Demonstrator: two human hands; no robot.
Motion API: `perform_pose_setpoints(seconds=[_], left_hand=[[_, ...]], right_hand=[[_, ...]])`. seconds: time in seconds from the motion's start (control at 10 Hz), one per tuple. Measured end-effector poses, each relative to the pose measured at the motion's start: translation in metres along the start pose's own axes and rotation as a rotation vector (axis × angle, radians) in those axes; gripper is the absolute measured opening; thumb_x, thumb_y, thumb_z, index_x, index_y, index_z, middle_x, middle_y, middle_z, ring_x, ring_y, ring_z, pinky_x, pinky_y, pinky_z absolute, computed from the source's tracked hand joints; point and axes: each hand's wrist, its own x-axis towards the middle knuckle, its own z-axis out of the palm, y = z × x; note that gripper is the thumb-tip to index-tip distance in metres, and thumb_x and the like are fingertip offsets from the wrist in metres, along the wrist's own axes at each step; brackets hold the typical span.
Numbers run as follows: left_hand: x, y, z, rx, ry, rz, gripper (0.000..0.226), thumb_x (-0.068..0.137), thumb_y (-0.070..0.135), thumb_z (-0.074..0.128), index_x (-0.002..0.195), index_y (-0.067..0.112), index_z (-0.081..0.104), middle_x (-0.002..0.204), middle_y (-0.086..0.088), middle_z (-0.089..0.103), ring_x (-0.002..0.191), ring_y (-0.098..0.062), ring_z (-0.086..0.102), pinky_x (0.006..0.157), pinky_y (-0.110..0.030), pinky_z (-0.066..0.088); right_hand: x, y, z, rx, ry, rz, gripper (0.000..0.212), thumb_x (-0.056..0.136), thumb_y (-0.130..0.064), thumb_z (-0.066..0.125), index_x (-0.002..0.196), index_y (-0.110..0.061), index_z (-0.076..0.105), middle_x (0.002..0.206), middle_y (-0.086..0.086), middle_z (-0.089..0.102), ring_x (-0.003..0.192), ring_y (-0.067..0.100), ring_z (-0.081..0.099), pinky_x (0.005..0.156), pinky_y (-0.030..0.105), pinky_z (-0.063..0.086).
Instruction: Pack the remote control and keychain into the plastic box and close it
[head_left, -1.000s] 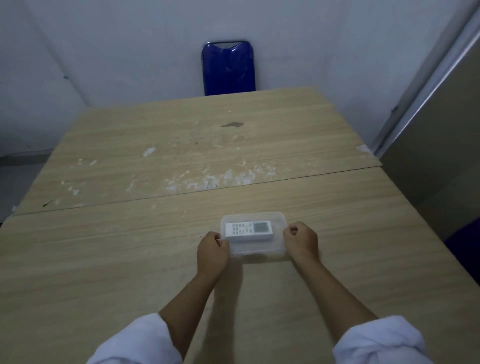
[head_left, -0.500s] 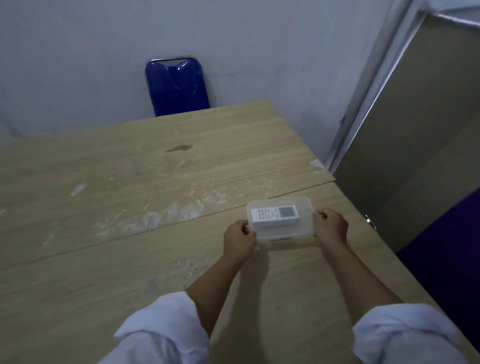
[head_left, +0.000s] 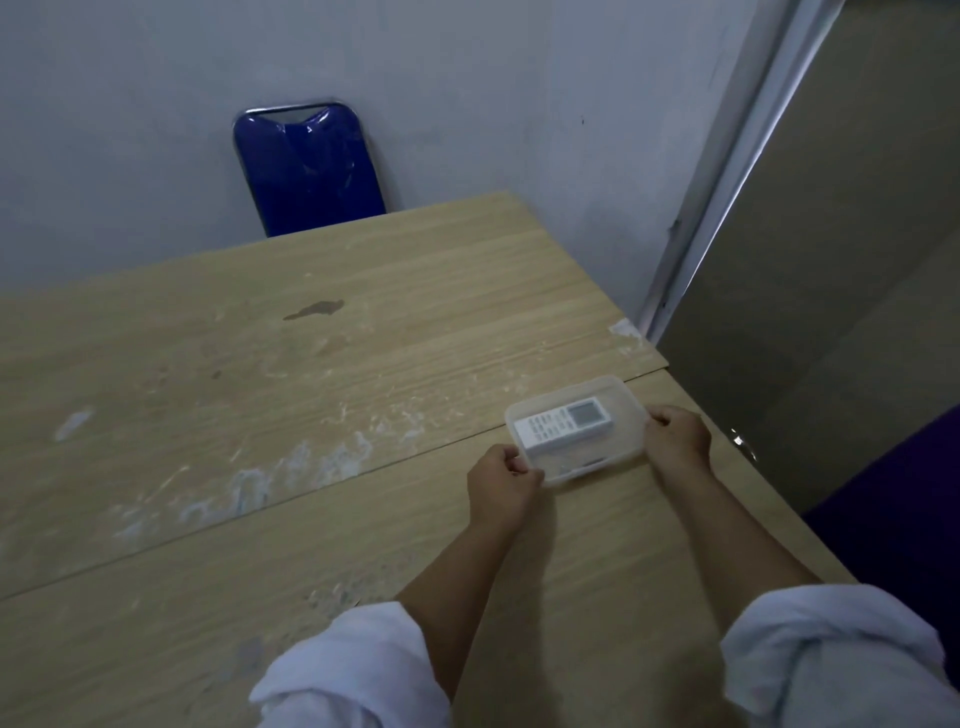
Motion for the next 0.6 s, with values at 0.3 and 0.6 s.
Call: perform_pose_setpoints(seconds=[0.3, 0.6], left_hand=[[0.005, -0.004, -0.01, 0.106, -0.162, 0.028, 0.025, 0.079, 0.014, 0.066, 0.103, 0.019, 0.068, 0.081, 0.0, 0.065, 0.08, -0.018, 0.062, 0.084, -0.032, 0.053], [-0.019, 0.013, -0.064, 0.246, -0.199, 0.066, 0.056, 0.083, 0.021, 0.065, 0.135, 0.008, 0.047, 0.118, -0.01, 0.068, 0.112, -0.024, 0.06, 0.096, -0.028, 0.044]], right_hand=[[-0.007, -0.003, 0.002, -0.096, -0.005, -0.022, 0.034, 0.082, -0.006, 0.05, 0.113, -0.002, 0.065, 0.122, 0.025, 0.062, 0.106, 0.03, 0.058, 0.091, 0.033, 0.046], [-0.056, -0.055, 0.005, -0.381, -0.133, -0.181, 0.04, 0.093, -0.033, 0.046, 0.128, -0.015, 0.052, 0.141, 0.018, 0.038, 0.126, 0.038, 0.033, 0.105, 0.045, 0.035]])
